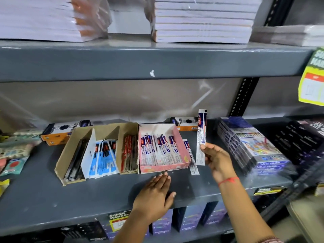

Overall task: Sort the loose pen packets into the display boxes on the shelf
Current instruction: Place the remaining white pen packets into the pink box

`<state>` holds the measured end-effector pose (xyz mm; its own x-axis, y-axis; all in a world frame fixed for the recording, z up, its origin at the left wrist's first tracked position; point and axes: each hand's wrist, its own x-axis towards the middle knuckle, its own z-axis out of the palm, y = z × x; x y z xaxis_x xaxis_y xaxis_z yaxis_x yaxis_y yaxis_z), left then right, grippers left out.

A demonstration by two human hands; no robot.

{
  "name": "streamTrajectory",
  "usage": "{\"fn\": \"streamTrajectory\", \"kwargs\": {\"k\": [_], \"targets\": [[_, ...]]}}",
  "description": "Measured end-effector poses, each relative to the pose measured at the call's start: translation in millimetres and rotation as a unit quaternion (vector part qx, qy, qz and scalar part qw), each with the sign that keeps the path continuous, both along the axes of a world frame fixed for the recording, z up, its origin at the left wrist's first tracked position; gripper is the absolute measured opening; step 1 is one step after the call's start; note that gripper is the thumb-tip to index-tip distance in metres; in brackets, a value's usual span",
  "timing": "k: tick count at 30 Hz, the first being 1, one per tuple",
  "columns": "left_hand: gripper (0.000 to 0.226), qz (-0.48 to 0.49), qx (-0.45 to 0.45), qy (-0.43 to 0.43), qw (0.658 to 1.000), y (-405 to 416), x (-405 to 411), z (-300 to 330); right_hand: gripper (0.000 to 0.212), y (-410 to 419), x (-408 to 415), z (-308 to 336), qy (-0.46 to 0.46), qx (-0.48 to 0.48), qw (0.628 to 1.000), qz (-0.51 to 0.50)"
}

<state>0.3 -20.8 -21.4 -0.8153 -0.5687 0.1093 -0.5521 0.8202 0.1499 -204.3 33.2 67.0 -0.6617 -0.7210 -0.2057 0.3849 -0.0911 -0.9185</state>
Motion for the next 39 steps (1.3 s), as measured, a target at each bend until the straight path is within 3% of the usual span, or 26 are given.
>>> {"fn": "streamTrajectory", "kwargs": {"k": [4,11,18,21,25,28,32,35,39], "targets": [[0.060,0.003,-0.005,0.001,1.000,1.0,0.4,-0.7,0.036,5.1,8.5,-3.6,-0.011,-0.042,0.998,0.051],[0.061,0.002,-0.001,-0.008,1.000,1.5,1.3,1.1,0.017,4.0,12.7,-4.2,0.002,-0.039,0.996,0.075],[0.062,-0.005,-0.006,0.014,1.000,1.4,2.6,3.5,0.016,-23.8,20.3,8.3,0.109,0.088,0.984,0.107],[0.061,-0.012,0.010,0.032,0.999,1.1,3.5,2.1,0.032,-52.7,24.8,12.6,0.240,0.186,0.947,0.106],[0.055,-0.018,0.008,0.067,0.998,3.2,5.3,7.8,0.039,-81.0,36.7,8.9,0.472,0.308,0.818,0.120],[0.047,-0.033,-0.037,0.073,0.996,5.5,3.7,8.6,0.033,-88.6,44.5,2.7,0.541,0.368,0.743,0.138],[0.049,-0.033,-0.078,0.059,0.995,4.8,2.6,6.3,0.030,-90.1,49.0,-3.1,0.569,0.389,0.712,0.135],[0.049,-0.016,-0.051,0.066,0.996,6.5,3.4,10.6,0.031,-88.4,50.5,1.1,0.595,0.390,0.690,0.132],[0.060,-0.026,0.012,0.052,0.998,5.1,4.5,10.5,0.030,-71.7,32.2,14.2,0.597,0.368,0.712,0.043]]}}
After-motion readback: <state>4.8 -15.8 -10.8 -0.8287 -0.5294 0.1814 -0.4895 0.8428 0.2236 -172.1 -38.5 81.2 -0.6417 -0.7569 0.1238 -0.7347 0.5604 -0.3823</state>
